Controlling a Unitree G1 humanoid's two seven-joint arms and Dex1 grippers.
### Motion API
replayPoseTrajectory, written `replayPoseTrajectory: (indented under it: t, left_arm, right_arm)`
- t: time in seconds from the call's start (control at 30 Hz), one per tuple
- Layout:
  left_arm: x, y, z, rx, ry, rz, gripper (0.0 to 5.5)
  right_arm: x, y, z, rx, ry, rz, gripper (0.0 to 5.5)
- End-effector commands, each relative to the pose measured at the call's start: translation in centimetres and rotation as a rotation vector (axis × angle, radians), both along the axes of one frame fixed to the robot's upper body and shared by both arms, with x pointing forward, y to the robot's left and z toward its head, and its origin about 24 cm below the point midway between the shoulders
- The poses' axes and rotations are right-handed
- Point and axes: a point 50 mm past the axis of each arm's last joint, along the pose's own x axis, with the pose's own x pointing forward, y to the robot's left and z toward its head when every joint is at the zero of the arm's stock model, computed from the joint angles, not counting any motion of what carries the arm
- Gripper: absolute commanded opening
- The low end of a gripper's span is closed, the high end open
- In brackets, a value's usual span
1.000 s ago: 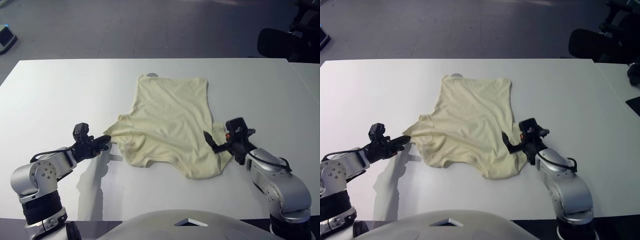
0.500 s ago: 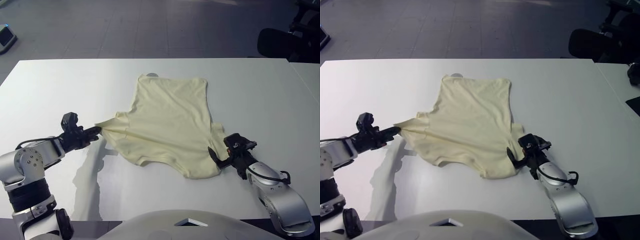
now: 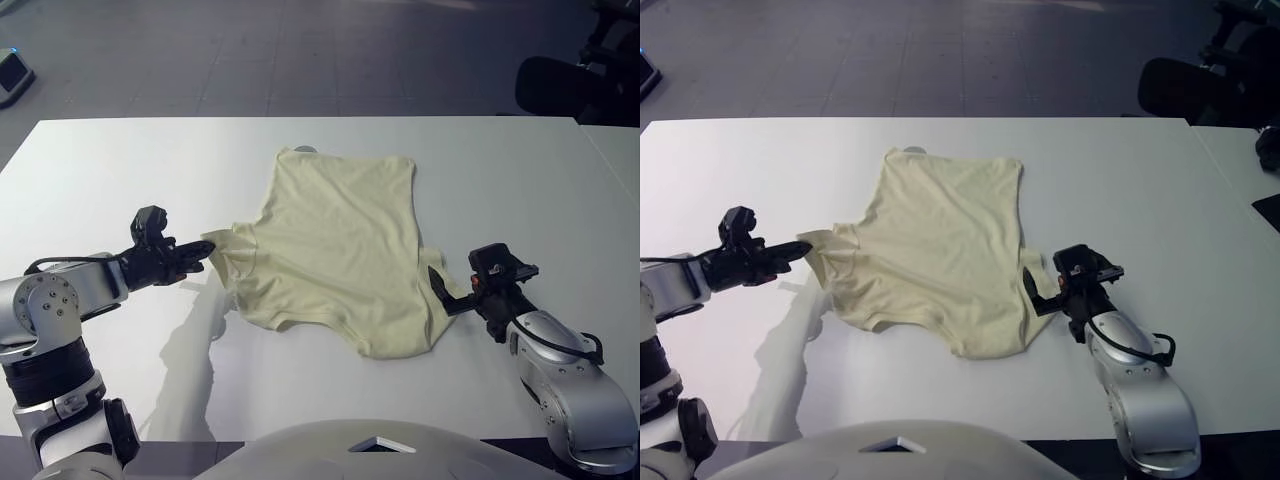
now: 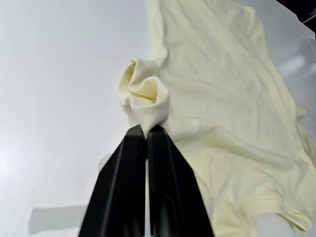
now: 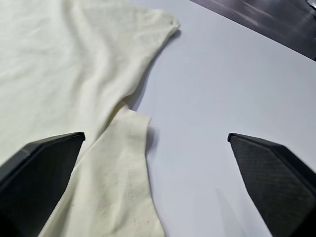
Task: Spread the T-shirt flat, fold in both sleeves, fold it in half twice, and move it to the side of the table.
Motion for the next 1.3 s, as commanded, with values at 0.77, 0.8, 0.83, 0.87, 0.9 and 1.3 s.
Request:
replayPoseTrajectory:
  t: [0.77, 0.8, 0.83, 0.87, 0.9, 1.3]
  left_arm:
    - [0.4, -7.9, 2.0, -0.308, -0.176, -0.201, 1.55]
    - [0.2, -7.2, 2.2, -0.298, -0.186, -0.183, 1.72]
    - [-0.2, -6.5, 2.2, -0.27, -0.186, -0.161, 1.89]
    - [-0.9, -5.9, 1.8, -0.237, -0.172, -0.136, 2.02]
    - [-1.7, -5.2, 1.2, -0.208, -0.147, -0.109, 2.18]
    - [-3.8, -2.0, -3.0, 0.076, -0.102, 0.241, 4.19]
  right_arm:
    - [1.2, -1.1, 1.1, 0.098, -0.046, -0.103, 5.4]
    - [1.0, -1.5, 1.2, 0.136, -0.047, -0.138, 5.4]
    - [0.5, -1.9, 1.2, 0.185, -0.044, -0.172, 5.4]
    - [0.0, -2.2, 1.2, 0.244, -0.034, -0.204, 5.4]
    - [-0.6, -2.4, 1.1, 0.314, -0.016, -0.231, 5.4]
    - [-4.2, -1.4, -3.6, 0.748, 0.346, -0.325, 5.14]
